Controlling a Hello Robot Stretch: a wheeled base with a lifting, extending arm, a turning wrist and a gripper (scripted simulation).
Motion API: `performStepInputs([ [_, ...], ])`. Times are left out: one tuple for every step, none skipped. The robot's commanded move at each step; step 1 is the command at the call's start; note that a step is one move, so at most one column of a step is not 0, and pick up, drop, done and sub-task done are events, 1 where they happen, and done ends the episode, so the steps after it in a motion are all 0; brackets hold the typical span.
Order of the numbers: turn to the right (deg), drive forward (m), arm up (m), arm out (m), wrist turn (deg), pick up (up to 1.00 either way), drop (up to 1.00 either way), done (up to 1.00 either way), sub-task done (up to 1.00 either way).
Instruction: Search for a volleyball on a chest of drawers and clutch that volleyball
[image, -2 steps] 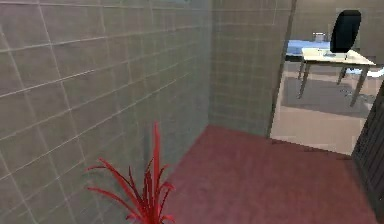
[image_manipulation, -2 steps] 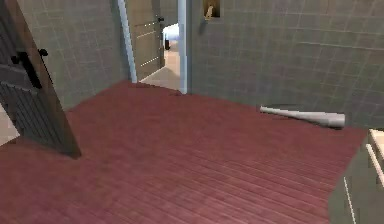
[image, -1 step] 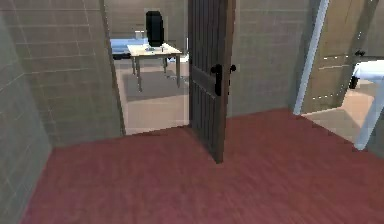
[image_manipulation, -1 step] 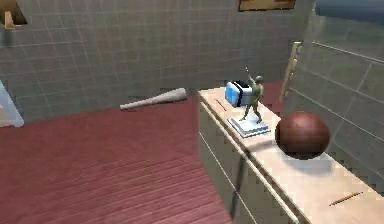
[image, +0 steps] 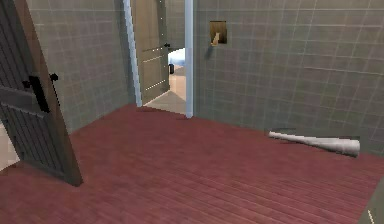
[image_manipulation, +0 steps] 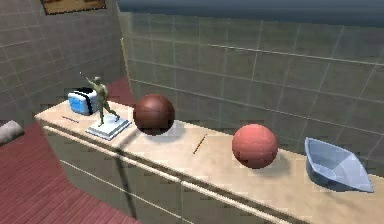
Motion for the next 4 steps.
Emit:
performStepInputs([
  [21.0, 0.00, 0.00, 0.00, 0.0, 0.00, 0.00, 0.00, 0.00],
  [0.0, 0.00, 0.50, 0.00, 0.0, 0.00, 0.00, 0.00, 0.00],
  [0.0, 0.00, 0.36, 0.00, 0.0, 0.00, 0.00, 0.00, 0.00],
  [0.0, 0.00, 0.00, 0.40, 0.0, 0.00, 0.00, 0.00, 0.00],
])
